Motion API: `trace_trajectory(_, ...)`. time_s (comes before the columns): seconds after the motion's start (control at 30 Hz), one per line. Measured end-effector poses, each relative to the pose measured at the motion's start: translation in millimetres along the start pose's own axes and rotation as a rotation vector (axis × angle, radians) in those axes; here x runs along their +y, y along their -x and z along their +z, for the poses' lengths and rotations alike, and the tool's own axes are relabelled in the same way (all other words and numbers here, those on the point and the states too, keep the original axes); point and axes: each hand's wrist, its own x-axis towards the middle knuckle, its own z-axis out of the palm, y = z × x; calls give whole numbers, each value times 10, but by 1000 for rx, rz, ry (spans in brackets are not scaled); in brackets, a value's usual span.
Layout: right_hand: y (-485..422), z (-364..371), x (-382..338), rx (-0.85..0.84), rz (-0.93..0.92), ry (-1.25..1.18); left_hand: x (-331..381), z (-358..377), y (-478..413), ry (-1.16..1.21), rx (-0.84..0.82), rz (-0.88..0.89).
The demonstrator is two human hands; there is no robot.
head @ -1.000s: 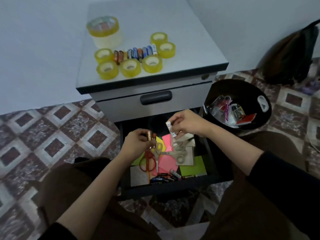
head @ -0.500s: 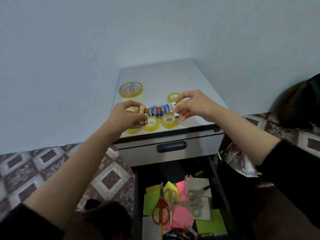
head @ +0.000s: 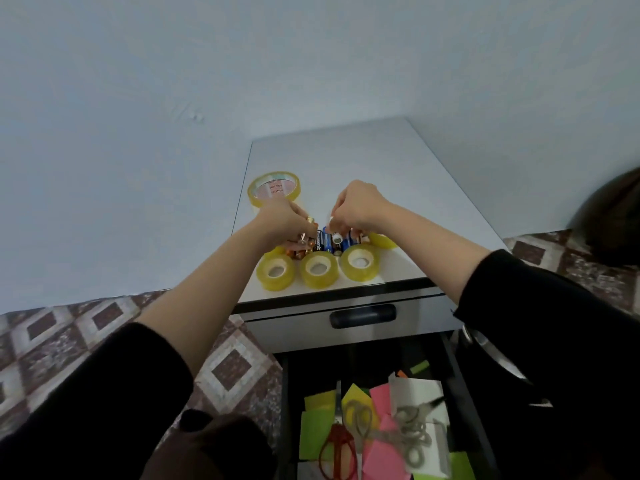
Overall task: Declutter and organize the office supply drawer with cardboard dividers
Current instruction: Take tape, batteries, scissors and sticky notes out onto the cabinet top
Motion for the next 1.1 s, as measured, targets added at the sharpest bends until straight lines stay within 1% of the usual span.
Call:
trace_trajectory(0.17,-52,25,9,11,6,30,-11,63,-101,-24,0,37)
trace_trajectory(0.37,-55,41,33,30,-11,46,-35,22,-93,12,-11,26)
trace_trajectory(0.57,-22,63,49,57,-33,66,-73,-18,-41,-45,29,47)
trace_trajectory(0.63,16,53,63,118,-40,73,-90,-19,11,-62,75,92)
trace_trajectory(0.73,208,-12,82,195,-84,21,-125,-3,216,-74,154,253)
trace_trajectory(0.87,835,-20,196,103,-204,-195,-313,167,735,84,105,442)
trace_trajectory(0.93,1153,90,382,36,-236,-251,-523,345,991,119,100,514)
trace_trajectory(1.0,1417,301,664,-34,-229,-260,-807,562,1191,116,81,516)
trace_trajectory(1.1,1690,706,1189,-138,-154,-301,-1307,905,1351,69,26,426)
